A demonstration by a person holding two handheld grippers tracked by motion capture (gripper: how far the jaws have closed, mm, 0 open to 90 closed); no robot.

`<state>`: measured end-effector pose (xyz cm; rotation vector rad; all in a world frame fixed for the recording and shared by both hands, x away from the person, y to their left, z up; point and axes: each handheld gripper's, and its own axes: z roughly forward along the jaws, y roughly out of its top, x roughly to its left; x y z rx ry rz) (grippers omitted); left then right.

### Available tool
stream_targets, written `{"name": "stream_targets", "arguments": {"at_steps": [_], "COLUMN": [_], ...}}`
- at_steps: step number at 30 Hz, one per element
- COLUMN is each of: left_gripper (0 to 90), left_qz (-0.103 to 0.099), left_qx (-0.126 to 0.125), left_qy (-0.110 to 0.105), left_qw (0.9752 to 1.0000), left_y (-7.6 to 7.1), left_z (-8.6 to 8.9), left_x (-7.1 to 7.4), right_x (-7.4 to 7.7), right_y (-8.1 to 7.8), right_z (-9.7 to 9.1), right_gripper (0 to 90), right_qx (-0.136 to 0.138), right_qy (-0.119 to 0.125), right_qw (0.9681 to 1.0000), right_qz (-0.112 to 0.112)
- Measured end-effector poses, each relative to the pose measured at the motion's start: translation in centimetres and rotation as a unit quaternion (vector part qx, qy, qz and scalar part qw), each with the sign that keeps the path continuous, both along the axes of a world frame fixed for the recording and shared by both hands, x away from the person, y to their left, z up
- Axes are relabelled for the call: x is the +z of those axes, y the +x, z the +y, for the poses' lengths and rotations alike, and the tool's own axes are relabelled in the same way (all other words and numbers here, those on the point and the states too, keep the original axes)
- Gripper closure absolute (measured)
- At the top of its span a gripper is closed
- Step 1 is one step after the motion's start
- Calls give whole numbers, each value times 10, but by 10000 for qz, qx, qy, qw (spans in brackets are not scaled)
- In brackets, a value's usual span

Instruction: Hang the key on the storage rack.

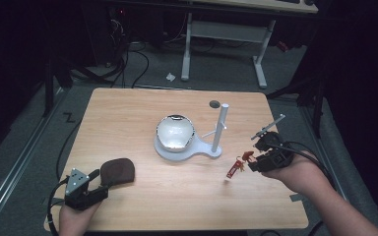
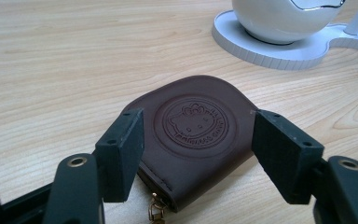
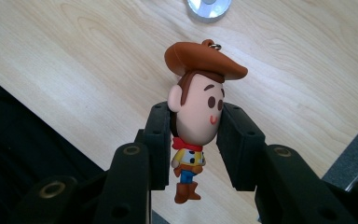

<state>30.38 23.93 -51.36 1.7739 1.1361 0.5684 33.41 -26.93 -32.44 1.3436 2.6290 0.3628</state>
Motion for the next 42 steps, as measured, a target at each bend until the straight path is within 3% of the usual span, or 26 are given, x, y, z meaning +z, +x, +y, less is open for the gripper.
{"name": "stream_targets", "arguments": {"at_steps": [10, 11, 15, 24, 26, 27, 28, 42], "left_gripper": [345, 345, 345, 346, 346, 346, 346, 347], "left_qz": [-14, -10, 6, 12, 19, 21, 26, 37], "left_qx": [51, 53, 50, 35, 34, 34, 34, 25], "left_qy": [-71, -71, -79, -34, -48, -47, -49, -54], "left_qw": [10000, 10000, 10000, 10000, 10000, 10000, 10000, 10000], "left_y": [-1, -1, -1, 0, 0, 0, 0, 0], "left_z": [3, 3, 4, 3, 4, 4, 4, 5], "left_x": [1, 0, 0, -1, -1, -1, -1, -1], "right_x": [13, 15, 19, 26, 28, 29, 30, 42], "right_y": [5, 4, 8, 15, 16, 16, 18, 29], "right_z": [6, 8, 11, 20, 22, 24, 23, 29], "right_gripper": [662, 662, 662, 662, 662, 662, 662, 662], "right_qx": [69, -62, 147, 209, 211, 79, 228, 232], "right_qy": [-27, -11, 5, 25, 27, 39, 22, 3], "right_qw": [9999, 10000, 9998, 9996, 9996, 9999, 9995, 9991], "right_qz": [-79, -37, -110, -166, -189, -120, -209, -347]}}
